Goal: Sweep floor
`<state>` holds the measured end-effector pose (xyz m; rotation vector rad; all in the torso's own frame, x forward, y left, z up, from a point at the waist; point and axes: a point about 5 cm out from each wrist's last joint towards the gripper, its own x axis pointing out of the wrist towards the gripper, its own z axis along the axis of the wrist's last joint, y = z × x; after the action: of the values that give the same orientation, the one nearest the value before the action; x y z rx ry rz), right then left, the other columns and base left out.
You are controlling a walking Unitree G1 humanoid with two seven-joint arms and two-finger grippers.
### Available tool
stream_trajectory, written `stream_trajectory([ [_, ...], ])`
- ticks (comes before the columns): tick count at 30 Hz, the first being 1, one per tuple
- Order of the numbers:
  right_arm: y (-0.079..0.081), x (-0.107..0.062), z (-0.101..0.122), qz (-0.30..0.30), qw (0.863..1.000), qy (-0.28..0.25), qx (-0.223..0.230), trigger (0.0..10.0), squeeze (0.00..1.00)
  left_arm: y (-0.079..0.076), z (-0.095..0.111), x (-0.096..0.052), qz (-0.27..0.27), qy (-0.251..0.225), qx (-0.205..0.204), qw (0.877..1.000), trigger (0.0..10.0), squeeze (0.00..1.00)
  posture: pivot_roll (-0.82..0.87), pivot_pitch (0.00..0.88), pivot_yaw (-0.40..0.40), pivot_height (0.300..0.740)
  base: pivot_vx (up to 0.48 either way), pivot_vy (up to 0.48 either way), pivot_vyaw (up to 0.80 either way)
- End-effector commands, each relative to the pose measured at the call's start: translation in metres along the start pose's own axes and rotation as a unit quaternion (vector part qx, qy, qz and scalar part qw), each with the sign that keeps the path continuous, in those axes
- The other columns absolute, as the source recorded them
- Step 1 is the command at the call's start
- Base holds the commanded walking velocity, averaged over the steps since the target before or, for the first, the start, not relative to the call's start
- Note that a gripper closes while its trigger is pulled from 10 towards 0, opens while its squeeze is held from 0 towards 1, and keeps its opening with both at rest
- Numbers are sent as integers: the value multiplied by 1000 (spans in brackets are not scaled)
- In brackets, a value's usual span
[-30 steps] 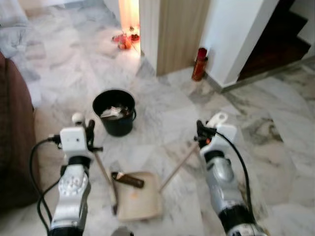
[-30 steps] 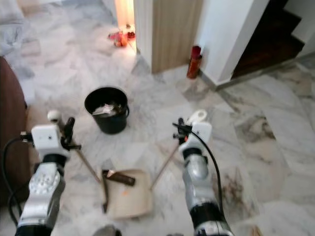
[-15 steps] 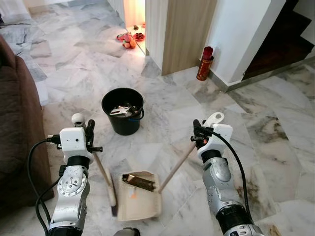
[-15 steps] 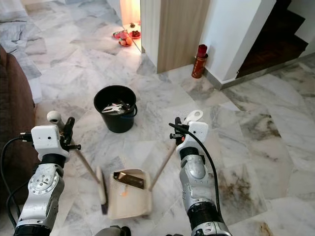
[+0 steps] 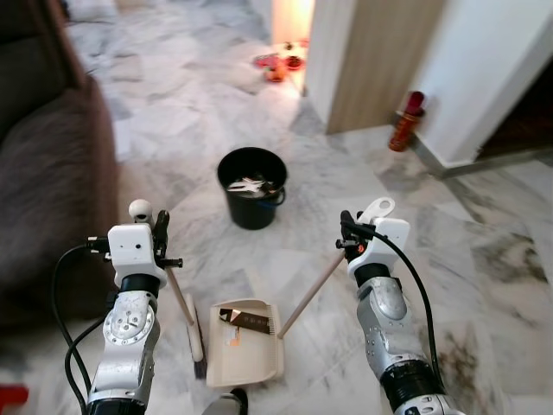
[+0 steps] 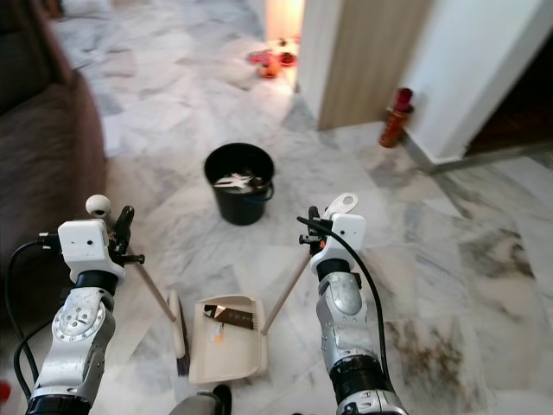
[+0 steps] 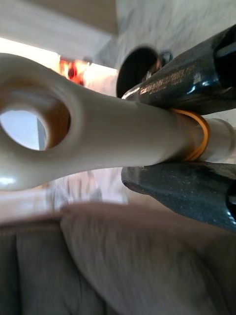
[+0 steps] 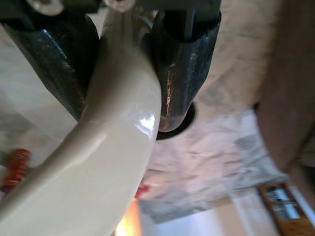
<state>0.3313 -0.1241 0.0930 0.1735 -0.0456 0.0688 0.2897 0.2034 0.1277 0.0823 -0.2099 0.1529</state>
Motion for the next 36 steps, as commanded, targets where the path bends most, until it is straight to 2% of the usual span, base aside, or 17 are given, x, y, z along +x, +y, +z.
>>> stream_trajectory([
  [1, -4, 2, 8, -8, 1000, -19, 8, 10000, 0, -2, 8, 1, -2, -19, 5, 1000, 10000, 0, 159, 159, -31, 740, 0, 0, 0],
  [6, -4, 2, 8, -8, 1000, -20, 9, 10000, 0, -2, 7, 1, -2, -15, 7, 1000, 10000, 0, 160, 159, -32, 740, 107, 0, 0],
  [12, -3, 2, 9, -4, 1000, -22, 4, 10000, 0, -2, 6, 1, -3, -13, 8, 1000, 10000, 0, 160, 161, -33, 740, 310, 0, 356],
  [36, -5, 3, 8, -13, 1000, -18, 17, 10000, 0, -3, 6, 1, -9, -13, 15, 1000, 10000, 0, 162, 160, -33, 740, 312, 0, 0],
])
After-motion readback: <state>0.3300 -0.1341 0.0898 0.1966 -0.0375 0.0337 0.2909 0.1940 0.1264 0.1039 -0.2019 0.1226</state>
